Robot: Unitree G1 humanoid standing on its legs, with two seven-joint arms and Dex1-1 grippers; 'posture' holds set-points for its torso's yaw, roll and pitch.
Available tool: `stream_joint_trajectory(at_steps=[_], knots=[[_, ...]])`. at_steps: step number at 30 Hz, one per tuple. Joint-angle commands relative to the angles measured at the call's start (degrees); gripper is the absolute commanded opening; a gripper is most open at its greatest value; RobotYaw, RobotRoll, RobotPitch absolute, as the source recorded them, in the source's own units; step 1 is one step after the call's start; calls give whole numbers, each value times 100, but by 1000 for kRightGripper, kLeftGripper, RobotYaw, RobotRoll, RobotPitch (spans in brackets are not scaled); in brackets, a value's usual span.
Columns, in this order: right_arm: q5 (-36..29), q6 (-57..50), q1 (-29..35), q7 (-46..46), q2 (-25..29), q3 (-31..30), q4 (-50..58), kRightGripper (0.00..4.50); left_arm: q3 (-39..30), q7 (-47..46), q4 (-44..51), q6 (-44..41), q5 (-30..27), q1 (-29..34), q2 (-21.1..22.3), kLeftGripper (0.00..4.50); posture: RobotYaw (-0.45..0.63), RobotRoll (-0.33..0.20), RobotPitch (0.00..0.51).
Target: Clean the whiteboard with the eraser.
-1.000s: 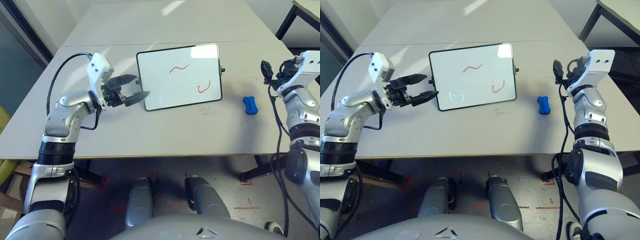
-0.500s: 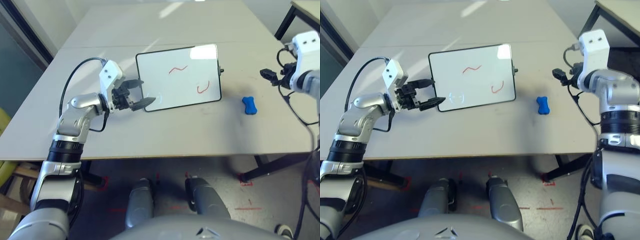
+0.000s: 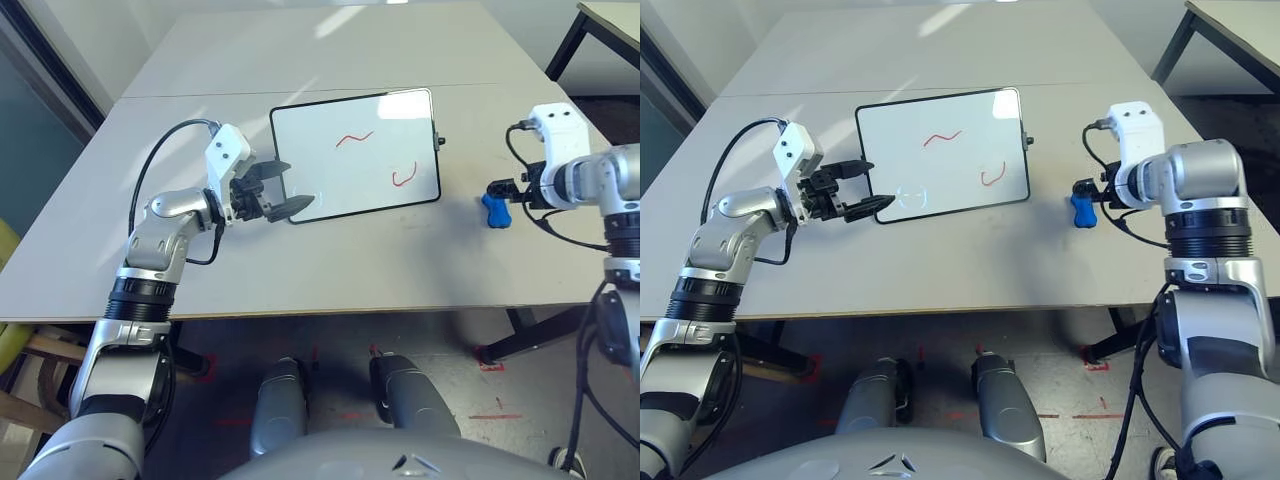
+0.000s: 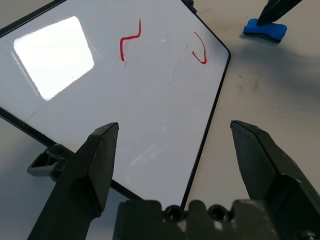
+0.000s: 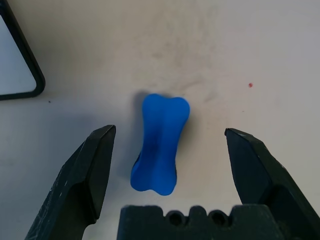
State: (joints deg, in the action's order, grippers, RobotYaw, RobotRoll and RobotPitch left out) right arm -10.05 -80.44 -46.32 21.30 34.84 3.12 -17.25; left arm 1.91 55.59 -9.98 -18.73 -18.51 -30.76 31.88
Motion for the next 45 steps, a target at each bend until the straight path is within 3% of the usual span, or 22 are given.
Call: stream_joint_trajectory(at_steps=[1, 25, 36, 38, 45], knots=[[23, -48, 91, -162, -64, 177, -7, 4474, 40, 37, -30, 35, 64, -5, -7, 4500, -193, 0, 77], [47, 443, 232, -582, -481, 221, -671, 4474, 18, -20, 177, -147, 48, 0, 40, 4500, -184, 0, 96], [85, 849, 345, -330, -286, -129, -375, 511, 17, -47, 280, -257, 56, 17, 53, 4500, -180, 0, 103], [109, 1006, 335, -181, -157, -294, -240, 279, 17, -44, 286, -266, 59, 13, 59, 4500, -181, 0, 102], [566, 2644, 291, 994, 751, -1503, 772, 278, 16, -11, 263, -260, 72, -16, 91, 4500, -181, 0, 91]])
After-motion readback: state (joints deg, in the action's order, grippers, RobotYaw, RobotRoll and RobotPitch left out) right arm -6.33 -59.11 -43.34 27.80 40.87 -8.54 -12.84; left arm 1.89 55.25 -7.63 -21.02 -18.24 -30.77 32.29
